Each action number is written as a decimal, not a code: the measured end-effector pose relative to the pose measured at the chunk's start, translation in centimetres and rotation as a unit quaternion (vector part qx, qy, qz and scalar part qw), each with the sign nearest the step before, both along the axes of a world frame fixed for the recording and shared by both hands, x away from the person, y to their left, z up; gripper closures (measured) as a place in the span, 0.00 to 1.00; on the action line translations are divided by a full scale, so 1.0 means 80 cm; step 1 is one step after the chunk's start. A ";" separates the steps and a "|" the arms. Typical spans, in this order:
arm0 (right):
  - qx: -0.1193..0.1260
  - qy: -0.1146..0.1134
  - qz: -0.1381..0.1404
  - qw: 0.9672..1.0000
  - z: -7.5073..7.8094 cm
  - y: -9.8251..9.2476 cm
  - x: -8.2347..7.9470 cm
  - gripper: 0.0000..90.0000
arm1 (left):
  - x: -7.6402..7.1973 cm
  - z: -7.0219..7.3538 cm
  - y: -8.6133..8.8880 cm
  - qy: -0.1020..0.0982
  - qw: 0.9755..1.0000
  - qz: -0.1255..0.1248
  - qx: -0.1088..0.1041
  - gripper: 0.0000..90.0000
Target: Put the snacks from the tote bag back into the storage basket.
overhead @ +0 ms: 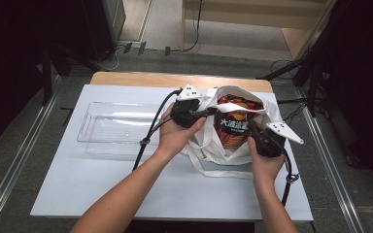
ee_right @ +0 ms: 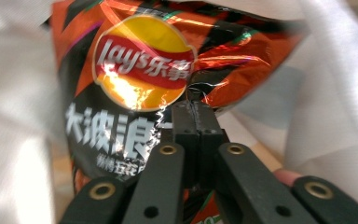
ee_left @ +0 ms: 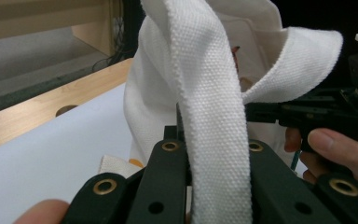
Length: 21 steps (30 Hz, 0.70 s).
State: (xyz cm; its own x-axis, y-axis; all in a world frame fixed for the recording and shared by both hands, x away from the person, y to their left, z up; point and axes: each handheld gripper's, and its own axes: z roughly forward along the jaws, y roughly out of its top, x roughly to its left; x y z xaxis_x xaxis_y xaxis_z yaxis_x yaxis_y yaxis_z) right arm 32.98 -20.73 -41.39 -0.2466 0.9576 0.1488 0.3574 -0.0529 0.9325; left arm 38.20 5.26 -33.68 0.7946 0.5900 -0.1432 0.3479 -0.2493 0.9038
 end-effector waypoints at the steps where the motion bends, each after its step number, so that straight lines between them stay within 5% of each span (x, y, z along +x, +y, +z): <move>1: -0.008 -0.002 0.009 1.000 -0.001 0.001 -0.003 1.00 | 0.000 0.000 -0.001 -0.004 1.000 0.002 -0.004 0.92; 4: -0.011 -0.005 0.024 1.000 -0.002 0.000 -0.008 1.00 | 0.002 0.003 -0.004 -0.012 1.000 0.014 -0.009 0.75; 8: -0.029 -0.011 0.048 0.998 -0.004 -0.001 -0.021 1.00 | 0.011 0.015 -0.010 -0.019 0.999 0.023 -0.014 0.73; 11: -0.028 -0.011 0.059 0.998 -0.006 -0.004 -0.029 1.00 | 0.026 0.021 -0.012 0.009 0.999 0.032 -0.025 0.79; 13: -0.030 -0.010 0.071 0.997 -0.008 -0.007 -0.035 1.00 | 0.041 0.016 -0.007 0.035 0.997 0.050 -0.049 0.87; 16: -0.041 -0.011 0.080 0.996 -0.008 -0.008 -0.039 1.00 | 0.060 0.001 -0.001 0.072 0.993 0.069 -0.057 0.90; 17: -0.040 -0.016 0.097 0.994 -0.008 -0.010 -0.043 1.00 | 0.070 -0.009 0.000 0.098 0.991 0.072 -0.048 0.92; 18: -0.040 -0.016 0.097 0.994 -0.008 -0.010 -0.043 1.00 | 0.070 -0.009 0.000 0.098 0.991 0.072 -0.048 0.92; 19: -0.043 -0.022 0.104 0.993 -0.008 -0.011 -0.046 1.00 | 0.075 -0.025 -0.005 0.114 0.990 0.078 -0.018 0.92; 21: -0.039 -0.027 0.103 0.994 -0.007 -0.013 -0.047 1.00 | 0.077 -0.033 -0.008 0.122 0.990 0.073 -0.006 0.92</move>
State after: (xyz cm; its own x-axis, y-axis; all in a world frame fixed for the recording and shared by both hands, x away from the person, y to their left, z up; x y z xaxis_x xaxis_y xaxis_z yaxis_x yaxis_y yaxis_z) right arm 29.18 -21.74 -41.99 -0.4445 0.8939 0.0582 0.3028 0.0888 0.9489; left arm 44.33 4.64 -36.32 0.6410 0.6939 -0.3280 0.5887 -0.1703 0.7902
